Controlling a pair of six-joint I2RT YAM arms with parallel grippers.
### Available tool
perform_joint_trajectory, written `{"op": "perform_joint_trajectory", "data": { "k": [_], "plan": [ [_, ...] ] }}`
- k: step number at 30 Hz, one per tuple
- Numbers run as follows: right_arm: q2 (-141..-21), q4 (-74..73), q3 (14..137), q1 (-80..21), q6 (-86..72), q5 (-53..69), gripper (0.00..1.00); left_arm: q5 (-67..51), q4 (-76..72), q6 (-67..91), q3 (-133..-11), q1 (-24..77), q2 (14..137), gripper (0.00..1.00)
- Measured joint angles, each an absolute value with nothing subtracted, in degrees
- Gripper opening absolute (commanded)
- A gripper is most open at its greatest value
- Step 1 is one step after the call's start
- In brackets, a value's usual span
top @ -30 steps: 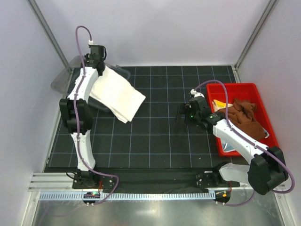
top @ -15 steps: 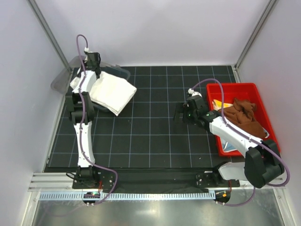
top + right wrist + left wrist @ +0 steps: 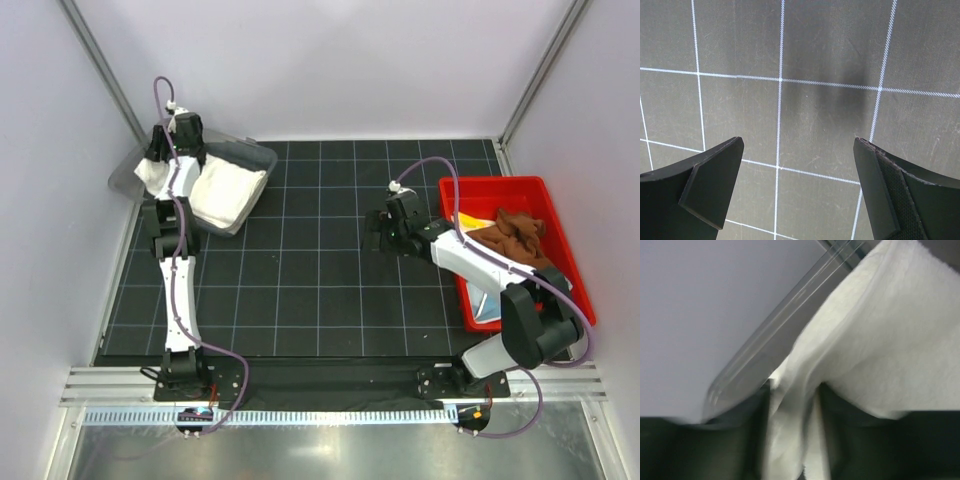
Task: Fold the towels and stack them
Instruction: Neatly place the folded towel into the bin, then grab crumpled towel
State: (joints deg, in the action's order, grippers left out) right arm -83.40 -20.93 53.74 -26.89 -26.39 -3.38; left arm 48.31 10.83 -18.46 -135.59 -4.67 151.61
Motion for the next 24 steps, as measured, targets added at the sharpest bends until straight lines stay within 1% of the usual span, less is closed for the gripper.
{"op": "perform_joint_trajectory", "data": {
  "k": [1, 5, 6, 9, 12, 15, 16, 19, 22, 24],
  "plan": [
    [-83.79, -20.88, 53.89, -26.89, -26.39, -3.33, 1.00, 48.64, 10.26, -19.14, -135.76, -4.82, 152.00, 0.68],
    [-84.53, -21.54, 54.52, -26.89, -26.20, -3.40, 1.00, 49.82, 9.04, -20.25, -135.87, -4.73, 152.00, 0.78],
    [-84.55, -22.41, 55.27, -26.89, -26.20, -3.62, 1.00, 50.24, 8.84, -20.69, -135.87, -4.36, 151.65, 0.86],
    [-84.55, -24.45, 59.44, -26.89, -26.28, -4.86, 1.00, 50.83, 10.41, -20.93, -135.09, -2.33, 149.14, 0.98],
    [-84.12, -26.59, 64.86, -26.85, -26.74, -8.78, 1.00, 48.34, 18.24, -14.35, -135.68, 1.98, 144.22, 1.00],
    [-83.29, -31.14, 71.09, -24.73, -28.10, -15.33, 1.00, 37.91, 28.18, -2.92, -133.19, 8.08, 134.26, 1.00],
    [-82.61, -32.40, 72.51, -22.39, -28.75, -17.06, 0.97, 33.45, 29.67, 0.84, -129.93, 10.28, 129.21, 0.99],
    [-80.07, -34.89, 74.00, -10.68, -30.35, -20.60, 0.94, 20.03, 33.32, 9.39, -120.44, 16.47, 114.15, 1.00],
    [-79.50, -38.37, 73.71, 1.78, -31.59, -25.63, 0.93, 9.58, 34.22, 14.61, -113.62, 20.69, 102.85, 1.00],
    [-79.90, -39.16, 72.03, 7.64, -32.05, -26.89, 0.90, 4.75, 34.70, 16.62, -110.34, 23.18, 98.17, 0.99]
  ]
}}
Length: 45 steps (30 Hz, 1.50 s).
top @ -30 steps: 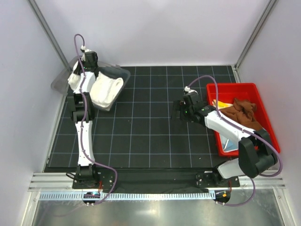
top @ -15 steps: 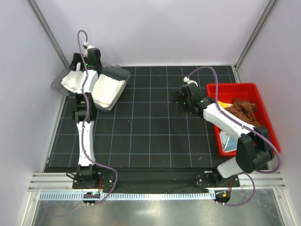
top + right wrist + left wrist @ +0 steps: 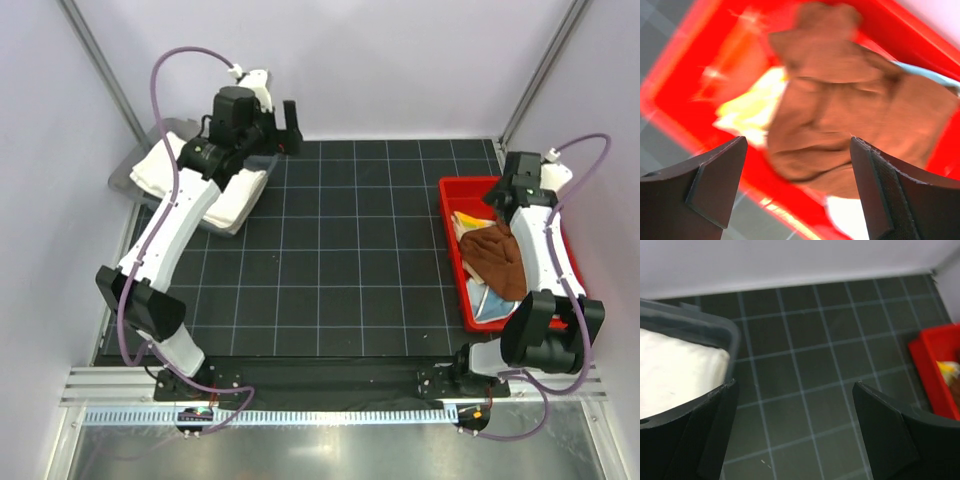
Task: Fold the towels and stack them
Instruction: Grab crumpled towel, then move the towel to the center of the board
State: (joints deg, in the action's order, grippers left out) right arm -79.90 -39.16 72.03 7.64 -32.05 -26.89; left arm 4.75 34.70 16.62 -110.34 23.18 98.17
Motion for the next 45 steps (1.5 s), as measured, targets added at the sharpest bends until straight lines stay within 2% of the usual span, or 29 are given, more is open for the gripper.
{"op": "perform_joint_trajectory", "data": {
  "k": [4, 12, 14, 15, 16, 18, 20, 23, 27, 30, 33, 39, 41, 45],
  "plan": [
    [-82.78, -38.74, 68.07, 14.96, -31.59, -27.27, 0.86, -0.69, 36.99, 18.04, -104.86, 28.32, 95.04, 1.00],
    [-96.31, -32.51, 70.46, 20.53, -26.17, -26.57, 0.86, -8.58, 40.88, 18.09, -90.78, 33.56, 92.71, 0.96],
    [-99.85, -31.22, 72.03, 21.17, -24.77, -25.91, 0.69, -9.13, 41.34, 18.17, -88.18, 33.63, 91.31, 0.93],
    [-101.34, -30.52, 72.71, 21.37, -23.90, -25.39, 0.36, -9.13, 41.43, 18.31, -87.11, 33.63, 90.63, 0.92],
    [-102.50, -29.93, 73.23, 21.52, -22.81, -24.86, 0.25, -9.10, 41.45, 18.35, -86.32, 33.63, 90.08, 0.91],
    [-103.57, -29.43, 73.97, 21.61, -21.74, -23.68, 0.07, -8.86, 41.47, 18.63, -84.40, 33.63, 88.53, 0.89],
    [-103.28, -30.46, 75.09, 21.43, -20.56, -23.00, 0.01, -7.77, 41.56, 18.79, -83.02, 33.63, 87.07, 0.91],
    [-100.60, -33.54, 79.26, 19.40, -18.72, -21.41, 0.01, -5.48, 41.74, 19.40, -81.97, 33.63, 84.55, 0.92],
    [-91.83, -37.91, 88.60, 9.50, -16.80, -17.19, 0.01, -2.55, 40.93, 21.74, -80.03, 33.63, 78.74, 0.93],
    [-82.59, -36.73, 93.34, -0.05, -17.58, -7.09, 0.01, 0.38, 40.75, 23.97, -79.57, 33.63, 74.70, 0.95],
    [-72.73, -33.15, 92.38, -5.32, -21.82, 6.52, 0.01, 4.93, 40.82, 25.76, -79.55, 33.41, 71.35, 0.96],
    [-61.08, -24.18, 75.94, -13.39, -29.34, 22.74, 0.01, 10.00, 40.71, 28.36, -76.88, 30.85, 63.53, 0.95],
    [-61.63, -22.79, 67.66, -17.61, -30.13, 24.40, 0.03, 10.39, 40.71, 28.67, -75.20, 30.65, 61.87, 0.95],
    [-66.94, -22.31, 48.69, -22.59, -30.70, 24.80, 0.14, 9.04, 40.82, 28.53, -69.87, 30.68, 60.03, 0.94]
  ]
}}
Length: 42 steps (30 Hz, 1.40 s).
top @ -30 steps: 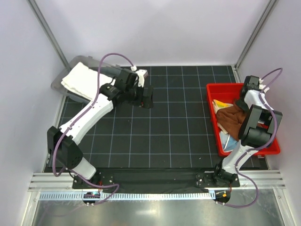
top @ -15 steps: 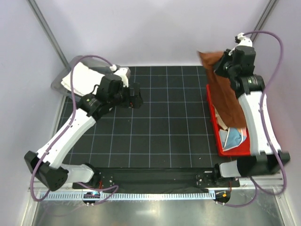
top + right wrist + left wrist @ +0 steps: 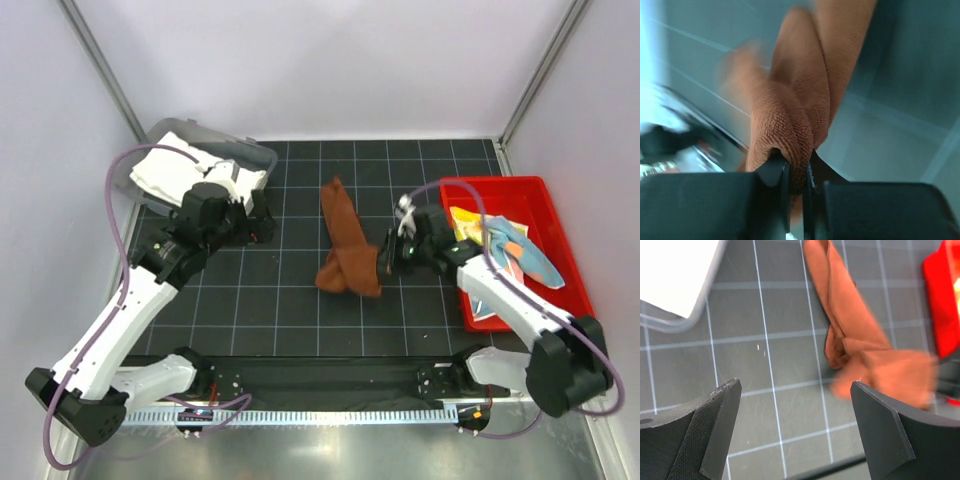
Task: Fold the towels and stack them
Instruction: Move the towel to the center of the board, then flatten out the crumpled towel
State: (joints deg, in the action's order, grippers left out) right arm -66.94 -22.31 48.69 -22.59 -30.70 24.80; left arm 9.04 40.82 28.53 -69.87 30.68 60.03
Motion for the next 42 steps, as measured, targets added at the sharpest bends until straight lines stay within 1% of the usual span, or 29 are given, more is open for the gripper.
{"op": "perform_joint_trajectory", "data": {
  "k": [1, 2, 5, 6, 8, 10, 11, 12, 13, 14, 17, 18, 21, 22, 24, 25, 26, 30, 32, 33, 35, 39, 41, 42],
  "plan": [
    [-68.36, -22.79, 45.32, -22.90, -30.68, 24.58, 0.16, 8.01, 40.91, 28.38, -68.60, 30.65, 60.05, 0.92],
    [-70.30, -24.14, 42.24, -23.09, -30.59, 23.99, 0.24, 6.83, 40.91, 28.14, -67.37, 30.65, 60.25, 0.91],
    [-73.67, -28.23, 39.55, -23.18, -30.41, 19.29, 0.26, 2.61, 40.84, 27.90, -64.27, 30.70, 61.19, 0.86],
    [-73.65, -28.40, 39.81, -23.18, -30.41, 17.74, 0.27, 1.26, 40.45, 27.90, -63.02, 30.87, 61.67, 0.85],
    [-73.80, -28.84, 42.37, -23.14, -30.57, 14.81, 0.27, -0.93, 39.62, 28.14, -60.38, 31.46, 62.72, 0.83],
    [-75.83, -29.63, 47.75, -22.81, -30.98, 11.22, 0.26, -2.61, 38.00, 28.51, -57.69, 32.32, 63.51, 0.83],
    [-77.78, -29.43, 50.96, -22.48, -31.24, 9.67, 0.28, -3.51, 36.91, 28.75, -56.16, 32.71, 63.88, 0.83],
    [-80.25, -29.15, 54.37, -21.82, -31.46, 8.29, 0.33, -4.49, 35.73, 29.32, -54.70, 33.10, 64.47, 0.83],
    [-82.96, -28.21, 57.30, -20.84, -31.68, 7.25, 0.40, -5.13, 34.87, 29.71, -53.91, 33.30, 64.99, 0.82],
    [-85.97, -27.42, 59.77, -20.14, -31.81, 6.42, 0.51, -5.91, 33.78, 30.13, -53.25, 33.34, 66.02, 0.82],
    [-94.45, -26.83, 64.34, -16.38, -31.22, 4.75, 0.60, -7.90, 29.43, 31.66, -53.04, 33.54, 70.59, 0.79],
    [-96.77, -27.03, 64.82, -15.53, -30.87, 4.21, 0.61, -8.45, 27.81, 32.08, -53.15, 33.78, 72.36, 0.79],
    [-99.37, -31.20, 64.97, -14.39, -29.50, 1.54, 0.61, -9.28, 23.68, 32.42, -53.52, 34.74, 77.30, 0.78],
    [-98.78, -33.08, 65.10, -14.41, -29.08, 0.43, 0.61, -9.56, 22.41, 32.42, -53.89, 34.96, 78.83, 0.75],
    [-95.79, -35.44, 65.14, -14.81, -28.53, -1.52, 0.58, -10.59, 19.55, 32.51, -55.20, 35.27, 82.17, 0.72],
    [-93.60, -36.18, 65.14, -14.98, -28.29, -2.24, 0.57, -11.27, 18.09, 32.58, -56.29, 35.27, 83.99, 0.68],
    [-91.66, -36.53, 65.12, -15.18, -28.08, -2.63, 0.55, -11.97, 16.64, 32.67, -57.67, 35.31, 86.02, 0.68],
    [-83.35, -36.60, 65.06, -15.79, -27.55, -2.90, 0.54, -13.82, 10.94, 33.36, -61.80, 36.73, 93.03, 0.67],
    [-81.21, -35.55, 64.01, -16.40, -27.40, -2.33, 0.48, -13.91, 9.43, 34.04, -61.87, 38.68, 94.54, 0.65],
    [-80.53, -35.07, 63.09, -16.93, -27.18, -2.11, 0.45, -13.89, 8.75, 34.30, -61.87, 39.90, 95.24, 0.63],
    [-80.09, -33.82, 60.99, -18.26, -26.59, -0.82, 0.42, -13.96, 7.55, 35.09, -62.41, 42.04, 97.01, 0.61],
    [-80.44, -32.12, 56.58, -21.15, -25.87, 0.69, 0.43, -13.15, 6.63, 36.80, -64.90, 44.45, 101.01, 0.60],
    [-80.40, -31.51, 53.67, -22.17, -27.24, 0.78, 0.45, -12.10, 6.46, 37.41, -65.43, 44.80, 102.13, 0.60],
    [-80.34, -31.03, 52.12, -22.48, -28.29, 0.80, 0.45, -11.51, 6.44, 37.65, -65.45, 44.95, 102.39, 0.58]
  ]
}}
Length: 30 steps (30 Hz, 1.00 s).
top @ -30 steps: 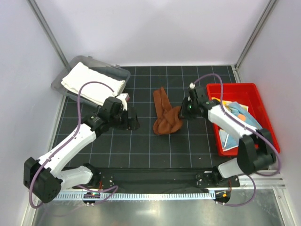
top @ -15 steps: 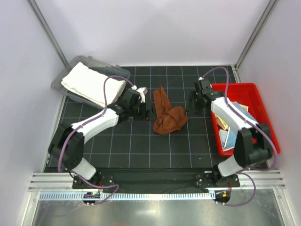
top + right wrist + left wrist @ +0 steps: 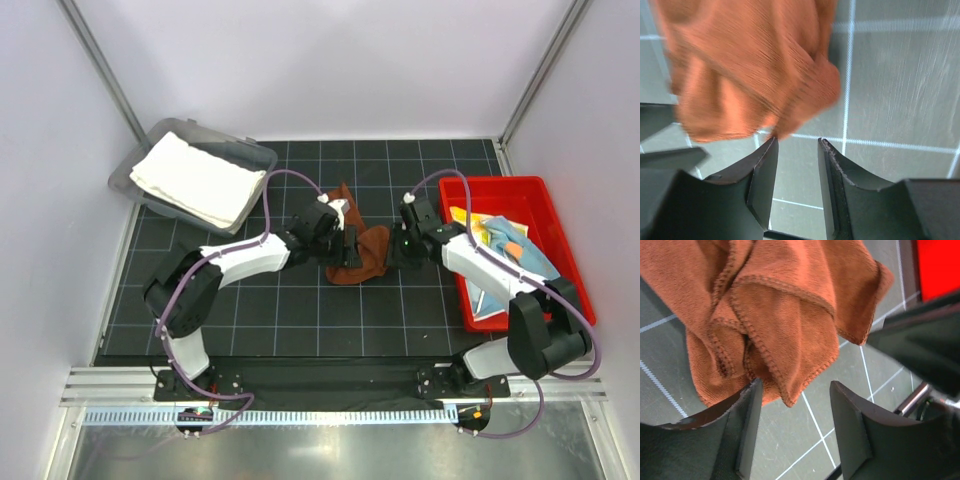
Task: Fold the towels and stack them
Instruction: Flatten out the crumpled towel
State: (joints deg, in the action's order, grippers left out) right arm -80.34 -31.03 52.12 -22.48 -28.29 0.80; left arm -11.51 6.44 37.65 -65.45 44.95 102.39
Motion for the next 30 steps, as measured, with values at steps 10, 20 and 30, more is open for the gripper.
{"op": "perform_joint_trajectory", "data": {
  "k": [10, 20, 30],
  "plan": [
    [-79.77, -22.92, 42.19, -22.52, -40.05, 1.98, 0.49, -7.75, 6.44, 39.79, -65.45, 46.15, 103.48, 0.33],
    [-73.43, -18.17, 41.98, -23.05, -46.61, 2.15, 0.54, -7.62, 6.46, 41.78, -65.45, 46.44, 103.48, 0.00],
    [-78.54, -18.31, 43.46, -23.20, -49.28, -0.40, 0.11, -7.55, 6.50, 41.82, -65.45, 46.46, 103.42, 0.00]
  ]
}}
